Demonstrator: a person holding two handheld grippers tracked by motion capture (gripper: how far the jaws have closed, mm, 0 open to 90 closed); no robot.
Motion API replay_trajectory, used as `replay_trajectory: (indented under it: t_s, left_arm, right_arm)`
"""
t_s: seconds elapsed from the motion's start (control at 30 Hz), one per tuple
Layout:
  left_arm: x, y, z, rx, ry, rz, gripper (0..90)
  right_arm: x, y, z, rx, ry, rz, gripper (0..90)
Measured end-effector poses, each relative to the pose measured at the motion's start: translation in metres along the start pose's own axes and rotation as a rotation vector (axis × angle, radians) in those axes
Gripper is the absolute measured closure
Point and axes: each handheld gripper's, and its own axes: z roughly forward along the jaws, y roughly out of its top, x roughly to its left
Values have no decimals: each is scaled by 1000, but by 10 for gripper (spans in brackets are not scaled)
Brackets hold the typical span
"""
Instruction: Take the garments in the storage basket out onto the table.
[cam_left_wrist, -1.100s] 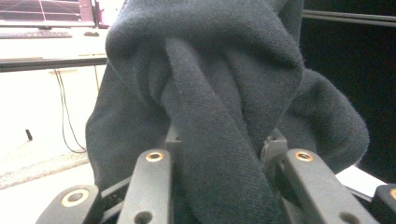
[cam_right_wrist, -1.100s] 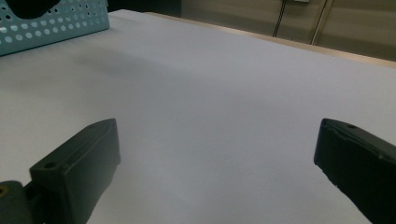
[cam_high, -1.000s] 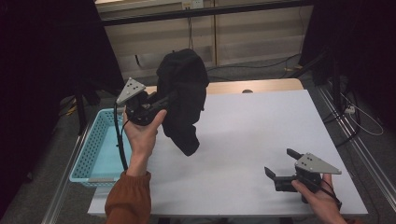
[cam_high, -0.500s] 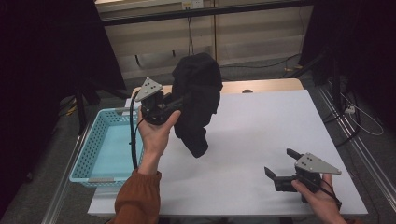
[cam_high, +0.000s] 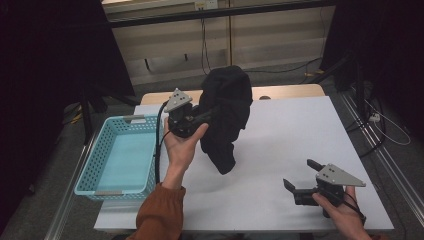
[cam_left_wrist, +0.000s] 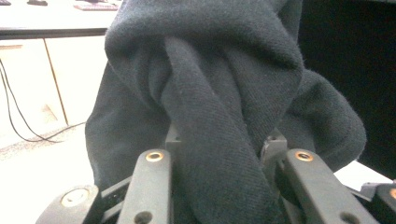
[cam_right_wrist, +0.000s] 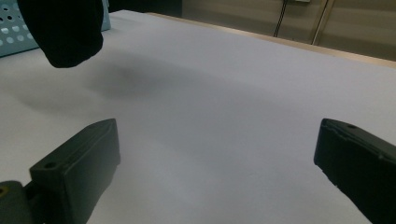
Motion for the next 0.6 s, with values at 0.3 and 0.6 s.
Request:
replay_trajectory:
  t_s: [0.3,0.6]
  left_arm:
    - [-4,-13,12,34,-29,-22,659]
    - [-9,-34,27,85,2,25,657]
  right_arm:
    - [0,0,0,0,1,-2,0]
    - [0,0,0,2,0,0,0]
